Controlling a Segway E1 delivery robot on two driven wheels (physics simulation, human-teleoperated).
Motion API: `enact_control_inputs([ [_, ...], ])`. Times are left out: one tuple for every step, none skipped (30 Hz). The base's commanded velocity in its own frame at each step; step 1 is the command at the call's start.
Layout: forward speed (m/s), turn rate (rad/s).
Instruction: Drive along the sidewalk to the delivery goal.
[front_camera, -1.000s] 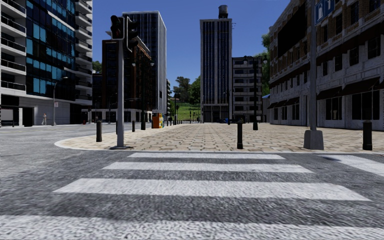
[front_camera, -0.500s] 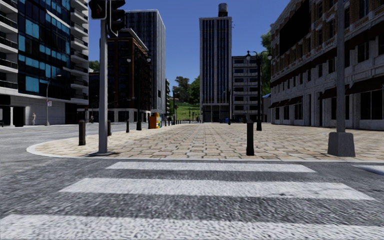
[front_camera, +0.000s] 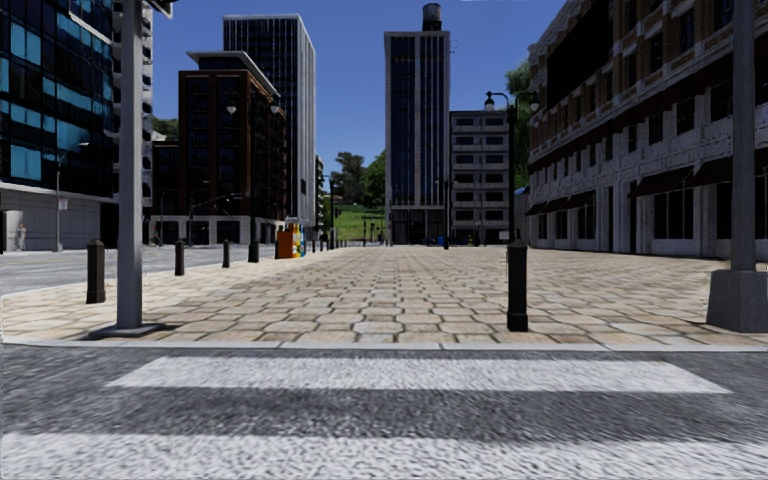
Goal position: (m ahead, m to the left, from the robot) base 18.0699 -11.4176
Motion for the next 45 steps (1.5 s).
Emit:
enact_control_inputs([
  [2.0,-0.27],
  [2.0,-0.27],
  [2.0,-0.27],
  [2.0,-0.27],
  [2.0,-0.27],
  [2.0,-0.27],
  [2.0,-0.27],
  [2.0,-0.27],
  [2.0,-0.27],
  [2.0,-0.27],
  [2.0,-0.27],
  [2.0,-0.27],
  [2.0,-0.27],
  [2.0,-0.27],
  [2.0,-0.27],
  [2.0,-0.27],
  [2.0,-0.27],
  [2.0,-0.27],
  [2.0,-0.27],
  [2.0,-0.27],
  [2.0,-0.27],
  [2.0,-0.21],
  [2.0,-0.1],
  [2.0,0.0],
  [2.0,0.0],
  [2.0,0.0],
  [2.0,0.0],
  [2.0,0.0],
  [2.0,0.0],
  [1.95,0.0],
  [1.95,0.0],
  [1.8,0.0],
  [1.63,0.0],
  [1.46,0.0],
  [1.46,0.0],
  [1.33,0.0],
  [1.28,0.0],
  [1.27,0.0],
  [1.26,0.0],
  [1.26,0.0],
  [1.26,0.0],
  [1.26,0.0],
  [1.26,0.0],
  [1.26,0.0],
  [1.26,0.0],
])
